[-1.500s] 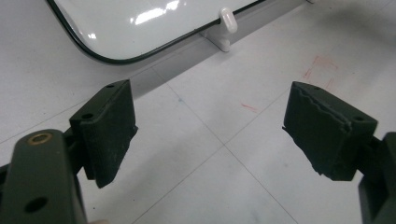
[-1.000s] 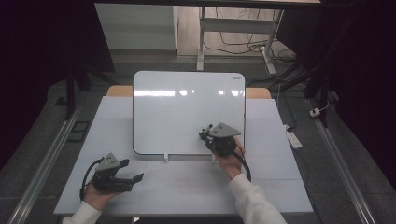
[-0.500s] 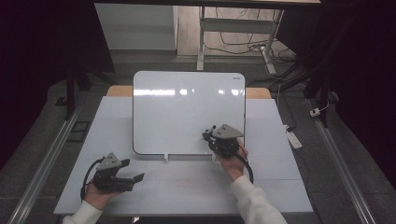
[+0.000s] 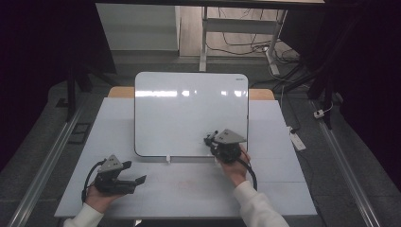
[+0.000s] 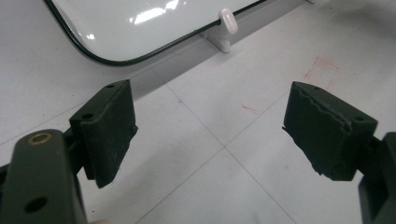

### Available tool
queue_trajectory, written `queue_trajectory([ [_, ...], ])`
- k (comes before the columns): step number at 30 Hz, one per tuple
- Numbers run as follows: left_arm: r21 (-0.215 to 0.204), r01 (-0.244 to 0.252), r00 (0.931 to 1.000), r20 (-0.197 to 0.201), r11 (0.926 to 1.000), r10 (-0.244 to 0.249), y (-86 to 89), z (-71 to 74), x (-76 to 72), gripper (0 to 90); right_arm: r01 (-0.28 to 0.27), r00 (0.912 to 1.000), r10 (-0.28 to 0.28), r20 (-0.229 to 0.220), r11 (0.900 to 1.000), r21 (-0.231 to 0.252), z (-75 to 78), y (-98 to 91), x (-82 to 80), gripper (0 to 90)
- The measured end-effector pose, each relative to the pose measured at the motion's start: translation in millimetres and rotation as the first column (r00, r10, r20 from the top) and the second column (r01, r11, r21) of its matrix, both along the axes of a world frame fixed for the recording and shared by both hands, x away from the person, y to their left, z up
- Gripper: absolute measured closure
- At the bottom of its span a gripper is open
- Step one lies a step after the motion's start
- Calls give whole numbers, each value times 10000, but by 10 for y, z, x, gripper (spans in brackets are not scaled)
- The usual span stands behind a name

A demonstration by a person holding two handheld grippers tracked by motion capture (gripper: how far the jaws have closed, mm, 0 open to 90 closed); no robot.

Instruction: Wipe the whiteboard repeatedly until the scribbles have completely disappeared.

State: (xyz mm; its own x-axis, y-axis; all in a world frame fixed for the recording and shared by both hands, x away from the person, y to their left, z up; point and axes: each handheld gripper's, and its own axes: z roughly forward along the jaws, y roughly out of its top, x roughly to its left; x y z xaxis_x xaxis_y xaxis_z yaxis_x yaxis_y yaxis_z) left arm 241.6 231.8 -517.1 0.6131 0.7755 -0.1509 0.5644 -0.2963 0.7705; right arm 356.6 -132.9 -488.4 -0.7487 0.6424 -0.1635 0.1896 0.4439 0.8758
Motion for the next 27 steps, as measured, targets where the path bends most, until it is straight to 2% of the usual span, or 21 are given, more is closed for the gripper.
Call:
queue_trajectory([
  [2, 1, -14, 10000, 0, 10000, 14, 2, 0, -2, 174, -429, 9991, 430, 41, 9989, -208, -59, 113, -53, 777],
  [3, 7, -30, 10000, 6, 10000, 30, 4, 0, -3, 174, -423, 9990, 427, 122, 9986, -306, -57, 122, -57, 776],
  [4, -11, -35, 10000, 2, 10000, 35, 7, 0, -4, 174, -347, 9993, 351, 144, 9991, -261, -45, 98, -43, 776],
  [6, -32, -34, 10000, 8, 10000, 34, 11, -1, -5, 174, 186, 9990, -179, 407, 9997, -150, 7, -15, -6, 777],
  [8, -51, -25, 10000, 7, 10000, 25, 12, -1, -4, 174, 604, 9971, -609, 448, 9981, 129, 39, -122, 27, 776],
  [10, -28, -38, 10000, 3, 10000, 38, 8, -1, -3, 174, 600, 9970, -605, 490, 9981, 124, 27, -98, 12, 777],
  [13, 0, -31, 10000, 15, 10000, 31, 6, 3, -4, 174, -200, 9992, 206, 353, 9997, -157, -61, 118, -59, 776],
  [15, -18, -40, 10000, 21, 10000, 40, 9, 2, -6, 174, -472, 9973, 498, 546, 9978, -473, -95, 211, -101, 777],
  [16, -32, -48, 10000, 16, 10000, 48, 11, 1, -5, 174, -493, 9972, 521, 539, 9974, -523, -84, 199, -91, 777],
  [17, -36, -47, 10000, 14, 10000, 47, 13, 0, -4, 174, -345, 9979, 367, 543, 9986, -398, -65, 146, -67, 777],
  [19, -39, -30, 10000, 13, 10000, 31, 13, -2, -3, 174, 337, 9966, -318, 764, 9991, -242, 6, -28, -14, 777],
  [22, -26, -16, 10000, 24, 10000, 16, 10, 0, -4, 174, 1213, 9879, -1228, 951, 9924, 220, 93, -299, 76, 777],
  [24, -17, -28, 10000, 33, 10000, 28, 10, 2, -5, 174, 1340, 9873, -1374, 797, 9899, 466, 111, -352, 111, 777],
  [25, -18, -41, 10000, 39, 10000, 41, 9, 4, -5, 174, 1314, 9870, -1343, 888, 9906, 373, 107, -320, 101, 777],
  [27, -6, -47, 10000, 48, 10000, 48, 8, 6, -6, 174, 789, 9944, -807, 682, 9965, 282, 72, -205, 70, 777],
])
